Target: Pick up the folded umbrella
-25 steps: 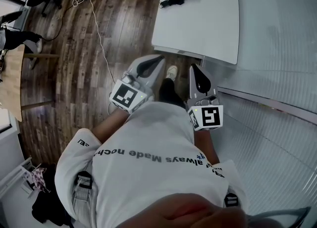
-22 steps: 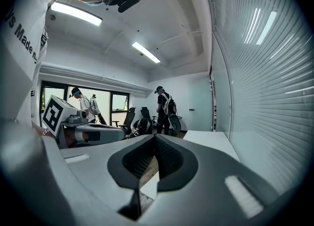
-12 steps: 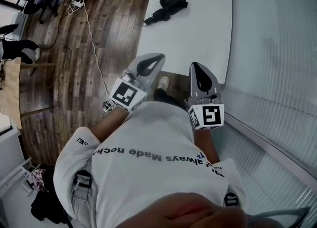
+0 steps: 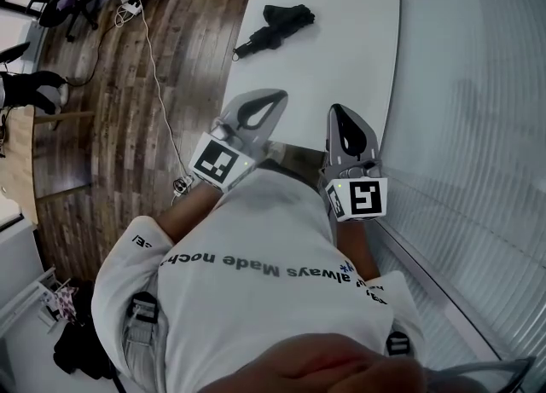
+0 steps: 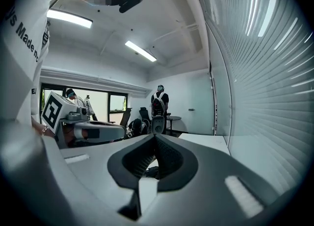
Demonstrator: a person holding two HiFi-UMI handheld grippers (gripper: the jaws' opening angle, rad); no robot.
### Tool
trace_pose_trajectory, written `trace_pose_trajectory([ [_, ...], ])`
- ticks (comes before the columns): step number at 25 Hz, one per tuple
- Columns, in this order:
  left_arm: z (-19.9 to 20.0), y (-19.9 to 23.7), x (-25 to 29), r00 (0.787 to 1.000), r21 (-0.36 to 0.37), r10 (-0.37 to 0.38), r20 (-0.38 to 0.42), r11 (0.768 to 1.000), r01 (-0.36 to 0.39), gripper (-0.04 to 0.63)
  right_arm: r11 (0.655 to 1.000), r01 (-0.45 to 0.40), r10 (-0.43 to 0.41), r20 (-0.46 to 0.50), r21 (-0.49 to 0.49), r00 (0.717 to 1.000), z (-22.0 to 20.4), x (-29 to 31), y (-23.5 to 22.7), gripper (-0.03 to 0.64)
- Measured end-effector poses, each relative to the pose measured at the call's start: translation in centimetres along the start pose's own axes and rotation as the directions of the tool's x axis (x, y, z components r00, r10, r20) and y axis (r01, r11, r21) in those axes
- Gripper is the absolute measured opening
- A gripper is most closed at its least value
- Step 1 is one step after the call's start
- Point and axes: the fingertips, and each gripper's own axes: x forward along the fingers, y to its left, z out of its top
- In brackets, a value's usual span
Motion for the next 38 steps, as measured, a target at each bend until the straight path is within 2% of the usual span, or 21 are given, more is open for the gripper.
trace_pose_trajectory([
  [6, 0.6, 2.9, 1.1, 1.0, -0.004, 0.018, 0.004, 1.0, -0.018, 0.002, 1.0, -0.009, 0.009, 0.002, -0.004, 1.0, 0.7, 3.0, -0.7, 0.0],
  [13, 1.9, 6.4, 1.7, 1.0, 0.014, 0.004, 0.002, 1.0, -0.004, 0.002, 1.0, 0.006, -0.006, 0.012, -0.01, 1.0, 2.5, 6.4, -1.0, 0.0],
  [18, 0.7, 8.6, 2.6, 1.0, 0.028, 0.009, -0.025, 1.0, -0.009, 0.003, 1.0, 0.023, -0.022, 0.007, -0.011, 1.0, 2.8, 7.7, -1.2, 0.0],
  [24, -2.9, 11.6, 4.2, 0.993, 0.09, 0.023, -0.116, 0.996, -0.013, 0.098, 0.999, 0.033, -0.033, -0.016, -0.006, 0.999, 1.6, 9.1, -1.9, 0.0],
  [29, -8.0, 14.0, 6.0, 0.965, 0.069, 0.029, -0.261, 0.998, -0.012, 0.181, 0.999, 0.039, -0.039, -0.037, 0.009, 0.999, 1.0, 9.4, -1.9, 0.0],
  [34, -12.8, 17.5, 7.9, 0.929, 0.128, 0.07, -0.363, 0.992, -0.025, 0.218, 0.999, 0.038, -0.038, -0.044, 0.0, 0.998, 0.8, 9.7, -1.6, 0.0],
  [38, -16.9, 20.3, 9.9, 0.899, 0.197, 0.105, -0.426, 0.98, -0.021, 0.219, 0.999, 0.044, -0.044, -0.051, 0.001, 0.998, 0.3, 9.9, -1.6, 0.0],
])
